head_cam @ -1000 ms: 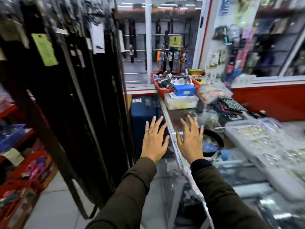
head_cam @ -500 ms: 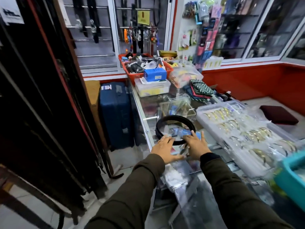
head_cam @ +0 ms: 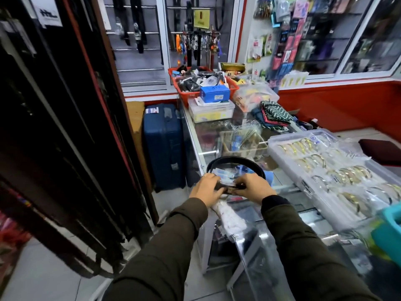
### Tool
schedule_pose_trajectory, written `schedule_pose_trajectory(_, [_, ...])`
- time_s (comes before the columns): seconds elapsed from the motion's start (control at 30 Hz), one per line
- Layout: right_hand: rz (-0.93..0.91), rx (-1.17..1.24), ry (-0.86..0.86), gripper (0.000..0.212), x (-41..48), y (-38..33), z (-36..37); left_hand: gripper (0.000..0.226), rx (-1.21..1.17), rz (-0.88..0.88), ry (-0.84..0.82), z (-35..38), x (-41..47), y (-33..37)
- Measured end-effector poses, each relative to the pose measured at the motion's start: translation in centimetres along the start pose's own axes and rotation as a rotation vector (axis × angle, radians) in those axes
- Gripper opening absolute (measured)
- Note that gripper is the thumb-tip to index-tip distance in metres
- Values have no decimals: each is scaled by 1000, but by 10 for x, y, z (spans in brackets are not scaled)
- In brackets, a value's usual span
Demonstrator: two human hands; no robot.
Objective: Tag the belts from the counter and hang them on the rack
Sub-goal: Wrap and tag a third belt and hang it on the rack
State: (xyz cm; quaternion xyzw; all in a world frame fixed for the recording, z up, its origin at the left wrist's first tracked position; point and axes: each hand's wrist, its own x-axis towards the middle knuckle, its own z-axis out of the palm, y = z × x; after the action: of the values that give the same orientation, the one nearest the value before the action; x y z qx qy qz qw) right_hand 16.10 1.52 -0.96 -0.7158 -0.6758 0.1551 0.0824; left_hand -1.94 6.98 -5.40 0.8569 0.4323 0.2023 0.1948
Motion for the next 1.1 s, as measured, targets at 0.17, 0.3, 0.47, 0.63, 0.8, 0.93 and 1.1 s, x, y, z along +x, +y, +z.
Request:
schedule_pose_trajectory(0.17, [-147,95,-5,46,-1,-39,-5,22,-95,61,136,-34,-33,-23])
schedule_pose_trajectory(0.3, [-244,237,-7,42,-3,-76,-8,29,-123,15,255,-66,-59,-30])
schedule_pose_trajectory(0.47, [-336,539,-4,15,-12,-123,-11,34,-223,-51,514,-105,-91,-33])
schedule_pose_trajectory(0.63, [-367,828,-37,17,-21,-165,-11,22,-722,-370,747,-136,-116,-30])
schedule_pose_trajectory(0.8, [-438,1026,-55,22,-33,-201,-9,6,-916,-411,746,-166,-143,-27])
schedule_pose_trajectory(0.93, [-491,921,30,23,-43,-223,-15,19,-823,-366,791,-194,-158,-18])
schedule_pose_trajectory(1.1, [-577,983,42,17,-46,-247,-34,27,-820,-314,1008,-242,-162,5])
